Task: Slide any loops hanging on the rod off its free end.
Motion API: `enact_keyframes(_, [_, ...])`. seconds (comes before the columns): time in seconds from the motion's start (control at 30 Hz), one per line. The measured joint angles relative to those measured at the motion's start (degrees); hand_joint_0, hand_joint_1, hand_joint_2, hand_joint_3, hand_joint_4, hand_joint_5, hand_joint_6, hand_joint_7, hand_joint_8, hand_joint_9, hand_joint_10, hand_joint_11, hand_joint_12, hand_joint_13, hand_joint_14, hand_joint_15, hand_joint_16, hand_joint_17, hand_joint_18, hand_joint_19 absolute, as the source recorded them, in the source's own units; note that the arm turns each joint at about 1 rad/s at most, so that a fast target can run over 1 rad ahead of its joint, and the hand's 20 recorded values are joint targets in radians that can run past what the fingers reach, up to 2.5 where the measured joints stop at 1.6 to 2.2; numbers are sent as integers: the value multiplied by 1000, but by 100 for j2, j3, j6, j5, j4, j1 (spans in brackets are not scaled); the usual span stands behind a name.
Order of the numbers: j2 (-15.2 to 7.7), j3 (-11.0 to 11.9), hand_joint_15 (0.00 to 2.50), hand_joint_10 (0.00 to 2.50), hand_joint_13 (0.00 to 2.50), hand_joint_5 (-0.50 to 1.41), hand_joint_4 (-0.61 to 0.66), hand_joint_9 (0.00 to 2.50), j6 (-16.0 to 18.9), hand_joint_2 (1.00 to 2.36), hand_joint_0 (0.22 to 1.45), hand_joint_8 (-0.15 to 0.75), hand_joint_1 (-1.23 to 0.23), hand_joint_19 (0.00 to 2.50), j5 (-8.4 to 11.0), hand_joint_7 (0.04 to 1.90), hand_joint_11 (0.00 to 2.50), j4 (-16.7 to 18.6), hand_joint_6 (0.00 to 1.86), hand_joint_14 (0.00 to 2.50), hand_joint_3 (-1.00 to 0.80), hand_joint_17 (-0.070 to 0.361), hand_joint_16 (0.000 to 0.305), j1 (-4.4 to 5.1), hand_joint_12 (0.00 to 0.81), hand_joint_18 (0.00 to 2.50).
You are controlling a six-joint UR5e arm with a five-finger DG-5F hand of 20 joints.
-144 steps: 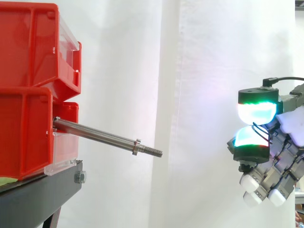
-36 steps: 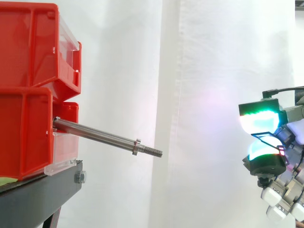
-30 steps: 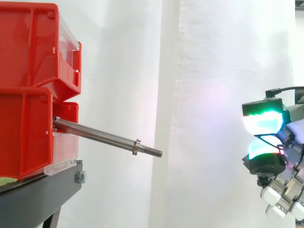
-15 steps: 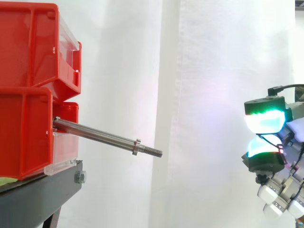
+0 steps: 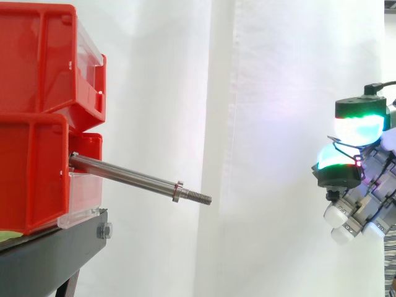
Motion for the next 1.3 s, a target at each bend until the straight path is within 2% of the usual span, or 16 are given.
enact_keyframes(0.13, [12,-29,6,4,461,-174,147,573,-331,1000,649,219,-804,258,73,1192,104,53,793,0,-500,72,32,39,242,474])
enact_keyframes(0.3, [13,-74,4,3,468,-175,101,582,-477,1000,673,220,-813,239,96,1199,115,223,797,0,-500,73,32,70,245,490])
enact_keyframes(0.53, [14,-153,0,3,460,-186,104,559,-660,1000,701,215,-846,205,108,1145,101,394,807,0,-500,73,33,88,247,495])
enact_keyframes(1.17, [14,-158,0,2,488,-200,82,555,-661,1000,745,193,-893,186,96,1144,99,310,807,0,-500,76,34,62,249,545])
enact_keyframes(1.3, [15,-156,6,3,482,-198,103,559,-653,1000,684,190,-822,231,107,1108,104,271,805,0,-500,73,32,68,242,525])
